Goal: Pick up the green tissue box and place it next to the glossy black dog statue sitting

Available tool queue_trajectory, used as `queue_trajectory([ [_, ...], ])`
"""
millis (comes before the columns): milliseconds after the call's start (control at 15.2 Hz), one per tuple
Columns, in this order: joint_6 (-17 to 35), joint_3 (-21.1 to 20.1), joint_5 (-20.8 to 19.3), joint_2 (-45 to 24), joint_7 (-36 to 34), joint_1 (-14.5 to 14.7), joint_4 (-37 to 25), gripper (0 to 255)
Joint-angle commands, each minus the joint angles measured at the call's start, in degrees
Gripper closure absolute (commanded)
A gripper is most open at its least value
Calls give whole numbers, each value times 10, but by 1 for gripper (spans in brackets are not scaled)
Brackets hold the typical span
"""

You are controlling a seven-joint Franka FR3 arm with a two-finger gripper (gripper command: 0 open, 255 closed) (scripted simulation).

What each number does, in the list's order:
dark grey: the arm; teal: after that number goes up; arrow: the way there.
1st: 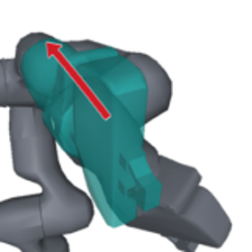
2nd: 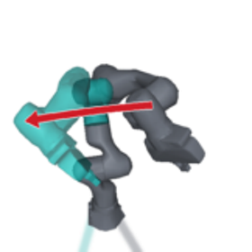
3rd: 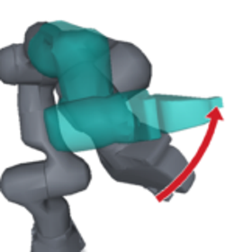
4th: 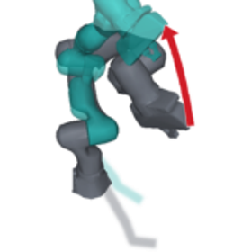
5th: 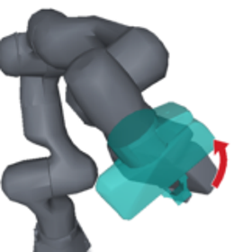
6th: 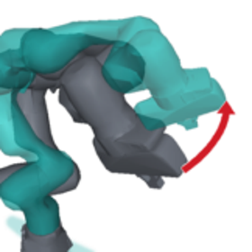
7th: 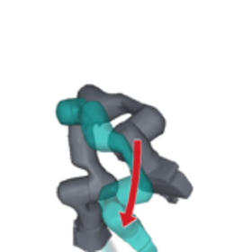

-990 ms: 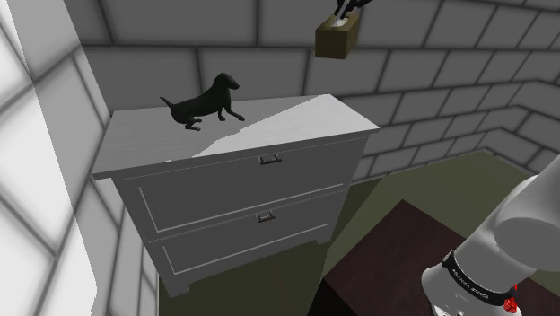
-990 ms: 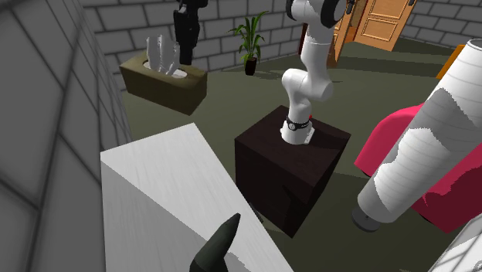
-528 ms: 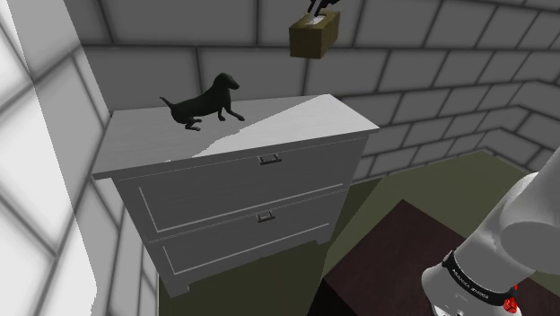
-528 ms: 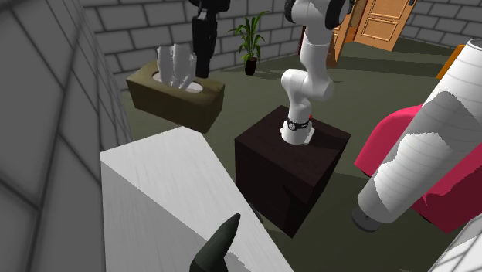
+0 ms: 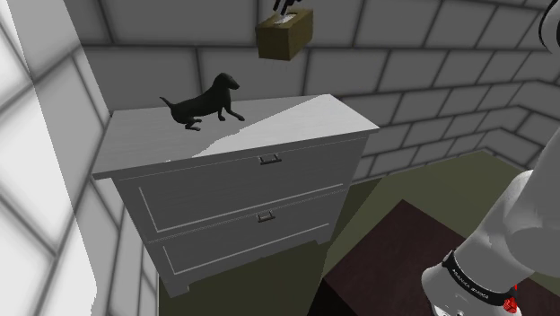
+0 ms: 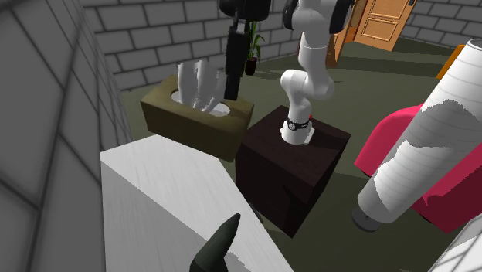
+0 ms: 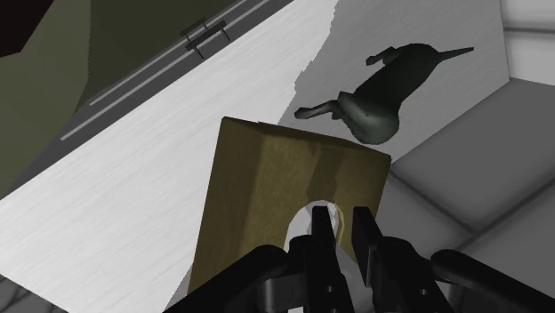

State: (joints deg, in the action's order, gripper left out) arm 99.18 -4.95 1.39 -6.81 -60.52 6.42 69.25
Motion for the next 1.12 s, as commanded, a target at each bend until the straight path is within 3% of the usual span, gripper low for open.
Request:
queue_trajectory([
  [0,-12,-13,-18,-32,-32,21,-45,255],
  [1056,141,-10,-8,35,-26,16,174,255],
])
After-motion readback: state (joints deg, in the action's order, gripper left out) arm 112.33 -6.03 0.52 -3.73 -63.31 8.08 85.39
